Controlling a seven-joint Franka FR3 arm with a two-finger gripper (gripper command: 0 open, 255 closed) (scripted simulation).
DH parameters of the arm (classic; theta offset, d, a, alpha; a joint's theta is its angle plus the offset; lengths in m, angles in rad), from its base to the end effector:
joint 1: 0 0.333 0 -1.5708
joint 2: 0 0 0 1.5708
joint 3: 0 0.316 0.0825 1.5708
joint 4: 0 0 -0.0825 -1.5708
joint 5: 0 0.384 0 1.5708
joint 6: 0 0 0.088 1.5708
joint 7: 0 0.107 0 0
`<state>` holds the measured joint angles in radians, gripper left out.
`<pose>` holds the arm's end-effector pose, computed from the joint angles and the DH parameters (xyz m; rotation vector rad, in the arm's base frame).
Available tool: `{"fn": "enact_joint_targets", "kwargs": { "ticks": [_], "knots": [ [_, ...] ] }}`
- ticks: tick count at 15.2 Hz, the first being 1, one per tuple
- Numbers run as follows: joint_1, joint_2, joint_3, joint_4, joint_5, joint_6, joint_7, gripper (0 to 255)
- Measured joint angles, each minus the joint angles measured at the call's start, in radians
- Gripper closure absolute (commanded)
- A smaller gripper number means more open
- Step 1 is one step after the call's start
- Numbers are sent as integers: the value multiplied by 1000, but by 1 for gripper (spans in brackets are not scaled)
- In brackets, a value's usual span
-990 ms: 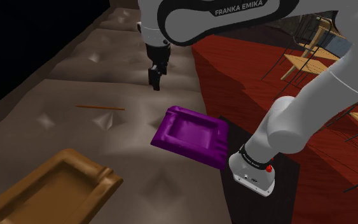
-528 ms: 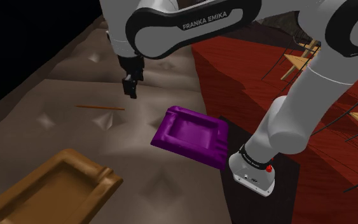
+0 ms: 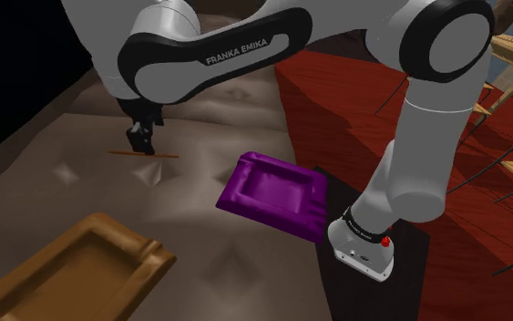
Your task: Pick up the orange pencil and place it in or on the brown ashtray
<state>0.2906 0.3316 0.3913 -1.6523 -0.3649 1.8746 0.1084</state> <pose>0.5296 0.3639 0.4259 2.7416 0.9751 0.0164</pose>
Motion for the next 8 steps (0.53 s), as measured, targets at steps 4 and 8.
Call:
{"fn": "enact_joint_targets", "kwargs": {
  "ticks": [4,8],
  "knots": [
    [19,51,-1,20,-29,25,13,0],
    [13,64,-8,-15,-40,74,21,0]
  ]
}}
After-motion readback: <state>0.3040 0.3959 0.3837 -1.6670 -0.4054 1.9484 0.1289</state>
